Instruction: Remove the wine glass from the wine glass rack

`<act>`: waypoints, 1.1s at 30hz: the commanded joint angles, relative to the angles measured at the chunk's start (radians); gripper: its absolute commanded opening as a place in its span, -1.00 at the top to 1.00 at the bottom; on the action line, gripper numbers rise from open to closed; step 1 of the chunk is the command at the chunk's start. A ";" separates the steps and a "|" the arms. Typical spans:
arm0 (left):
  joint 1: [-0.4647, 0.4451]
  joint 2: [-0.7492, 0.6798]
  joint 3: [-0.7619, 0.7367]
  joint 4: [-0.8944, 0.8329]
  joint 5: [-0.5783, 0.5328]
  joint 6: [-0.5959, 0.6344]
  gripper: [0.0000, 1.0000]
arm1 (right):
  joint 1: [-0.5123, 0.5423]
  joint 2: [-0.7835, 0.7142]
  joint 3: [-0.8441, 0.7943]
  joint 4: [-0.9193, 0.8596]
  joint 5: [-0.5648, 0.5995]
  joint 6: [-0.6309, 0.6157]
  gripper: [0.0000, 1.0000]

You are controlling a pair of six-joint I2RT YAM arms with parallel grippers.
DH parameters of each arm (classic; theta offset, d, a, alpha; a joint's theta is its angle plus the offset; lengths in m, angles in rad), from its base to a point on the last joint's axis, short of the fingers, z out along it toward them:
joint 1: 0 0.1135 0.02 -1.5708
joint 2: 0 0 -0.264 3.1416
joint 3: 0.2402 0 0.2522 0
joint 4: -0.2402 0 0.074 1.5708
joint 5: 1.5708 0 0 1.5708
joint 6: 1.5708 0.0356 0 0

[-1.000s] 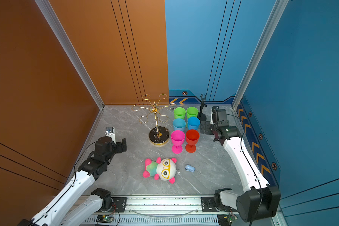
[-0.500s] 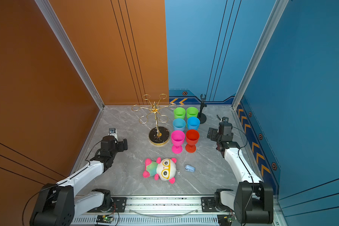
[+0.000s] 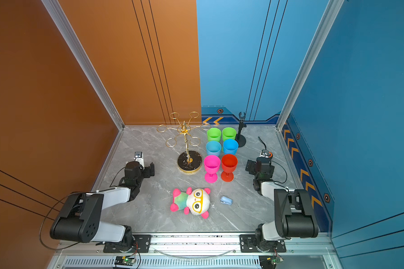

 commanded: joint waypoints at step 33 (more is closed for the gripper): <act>0.068 0.097 -0.034 0.226 0.054 -0.020 -0.96 | 0.061 0.074 -0.125 0.395 0.011 -0.089 -1.00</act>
